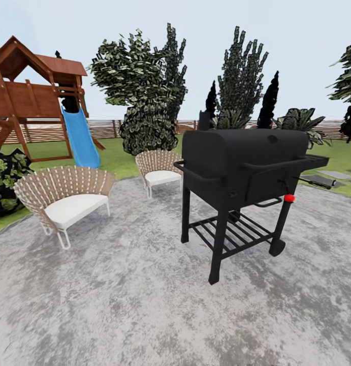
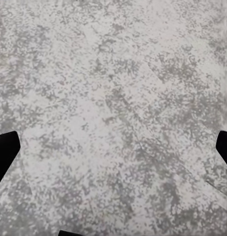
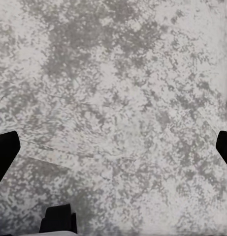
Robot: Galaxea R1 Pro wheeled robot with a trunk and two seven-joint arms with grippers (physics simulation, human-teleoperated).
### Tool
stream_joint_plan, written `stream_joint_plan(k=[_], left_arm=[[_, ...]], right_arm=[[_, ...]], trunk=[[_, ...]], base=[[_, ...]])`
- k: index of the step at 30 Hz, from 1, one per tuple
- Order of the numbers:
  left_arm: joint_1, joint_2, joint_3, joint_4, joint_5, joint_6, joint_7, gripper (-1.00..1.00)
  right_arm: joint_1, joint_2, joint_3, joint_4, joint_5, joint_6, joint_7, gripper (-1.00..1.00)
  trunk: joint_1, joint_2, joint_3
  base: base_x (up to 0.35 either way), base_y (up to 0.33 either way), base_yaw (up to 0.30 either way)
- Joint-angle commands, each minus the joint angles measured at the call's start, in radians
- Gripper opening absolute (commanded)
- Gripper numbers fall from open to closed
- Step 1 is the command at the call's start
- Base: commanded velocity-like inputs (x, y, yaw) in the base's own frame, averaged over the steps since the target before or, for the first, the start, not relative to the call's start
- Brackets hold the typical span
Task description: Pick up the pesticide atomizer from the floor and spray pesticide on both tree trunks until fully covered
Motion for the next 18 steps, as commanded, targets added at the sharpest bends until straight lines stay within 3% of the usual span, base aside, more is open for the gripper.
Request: stream_joint_plan(k=[1, 5, 10, 11, 18], left_arm=[[0.000, -0.001, 0.002, 0.000, 0.002, -0.002, 0.000, 1.00], [0.000, -0.001, 0.002, 0.000, 0.002, -0.002, 0.000, 1.00], [0.000, -0.001, 0.001, 0.000, 0.002, -0.002, 0.000, 1.00], [0.000, -0.001, 0.000, 0.000, 0.002, -0.002, 0.000, 1.00], [0.000, -0.002, 0.000, 0.000, 0.002, -0.002, 0.000, 1.00]], right_arm=[[-0.001, 0.000, 0.000, 0.001, -0.001, -0.004, -0.002, 1.00], [-0.001, 0.000, 0.000, 0.001, -0.001, -0.003, 0.000, 1.00], [-0.001, -0.001, 0.000, 0.033, 0.004, -0.005, 0.002, 1.00], [-0.001, 0.022, 0.001, 0.043, 0.005, -0.005, 0.001, 1.00], [-0.001, 0.029, 0.000, 0.045, 0.000, -0.005, 0.000, 1.00]], trunk=[[0.000, -0.001, 0.000], [0.000, -0.001, 0.001], [0.000, -0.001, 0.001], [0.000, -0.001, 0.002], [0.000, -0.001, 0.005]], base=[[0.000, 0.001, -0.298], [0.000, 0.000, -0.254], [0.000, 0.000, -0.064], [0.000, 0.000, -0.169], [0.000, 0.000, -0.276]])
